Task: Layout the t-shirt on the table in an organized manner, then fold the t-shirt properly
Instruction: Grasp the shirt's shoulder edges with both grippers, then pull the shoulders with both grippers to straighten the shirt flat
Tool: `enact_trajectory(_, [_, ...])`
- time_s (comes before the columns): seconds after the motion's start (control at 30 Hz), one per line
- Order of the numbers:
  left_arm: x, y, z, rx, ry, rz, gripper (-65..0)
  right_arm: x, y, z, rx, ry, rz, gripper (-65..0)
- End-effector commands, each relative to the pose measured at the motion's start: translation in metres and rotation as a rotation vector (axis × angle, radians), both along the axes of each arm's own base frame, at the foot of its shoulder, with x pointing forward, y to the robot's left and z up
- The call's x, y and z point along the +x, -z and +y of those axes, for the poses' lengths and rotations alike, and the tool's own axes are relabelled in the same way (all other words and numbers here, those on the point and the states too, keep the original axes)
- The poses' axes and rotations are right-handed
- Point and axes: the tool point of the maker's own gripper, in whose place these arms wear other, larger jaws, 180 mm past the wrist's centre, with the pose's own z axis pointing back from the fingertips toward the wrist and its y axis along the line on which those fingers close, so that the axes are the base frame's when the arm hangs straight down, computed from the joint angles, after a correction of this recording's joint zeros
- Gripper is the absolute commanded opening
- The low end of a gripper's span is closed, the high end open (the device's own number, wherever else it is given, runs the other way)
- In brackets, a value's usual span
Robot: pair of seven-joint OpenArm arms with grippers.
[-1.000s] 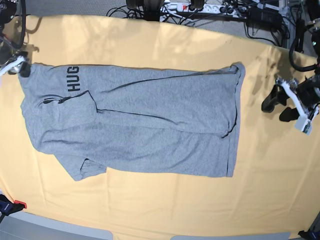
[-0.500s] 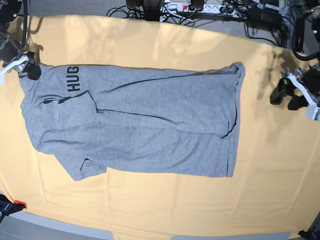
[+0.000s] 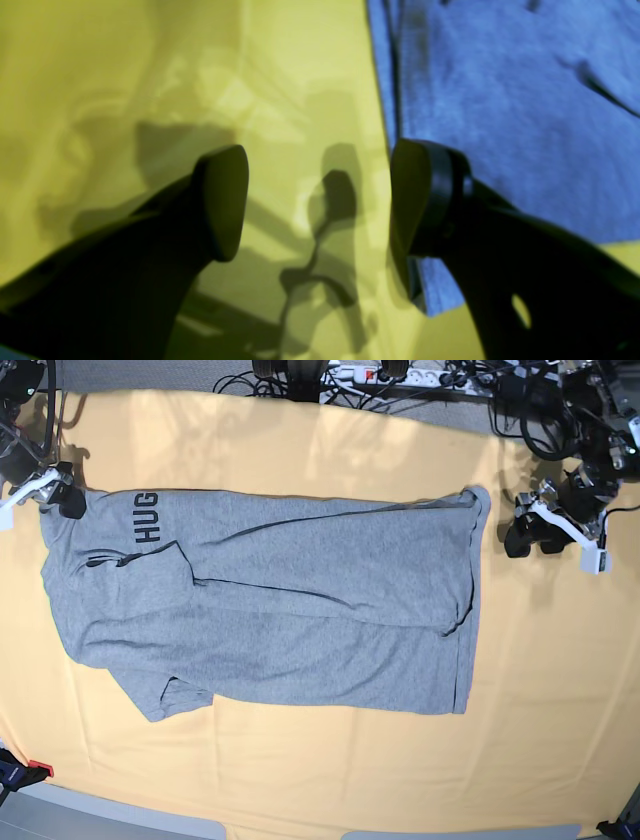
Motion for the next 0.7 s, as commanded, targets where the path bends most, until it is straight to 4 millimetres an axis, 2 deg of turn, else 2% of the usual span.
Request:
enact_trajectory(0.0, [0.006, -0.009, 0.004, 0.009, -0.022, -0.039, -20.0, 0.004, -0.009, -0.007, -0.031, -0.01, -0.019, -30.5])
enact_trajectory(0.13, [0.005, 0.002, -0.003, -0.043, -0.067, -0.027, -20.0, 0.004, -0.01, -0.008, -0.033, -0.011, -0.02, -30.5])
enact_trajectory(0.33, [0.003, 0.043, -0.036, -0.17, 0.005, 0.033, -20.0, 0.005, -0.011, -0.007, -0.023, -0.012, -0.026, -30.5])
enact_trajectory(0.47, [-0.001, 0.061, -0.083, -0.314, 0.176, 0.085, -20.0, 0.006, -0.014, -0.003, 0.003, -0.017, -0.039, -30.5])
enact_trajectory(0.57, [-0.017, 0.062, -0.121, -0.37, 0.37, 0.136, -20.0, 0.006, -0.013, -0.003, 0.001, -0.017, -0.035, -30.5])
enact_trajectory(0.67, [-0.032, 0.06, -0.143, -0.406, 0.491, 0.174, -20.0, 0.006, -0.014, -0.003, 0.002, -0.017, -0.037, -30.5])
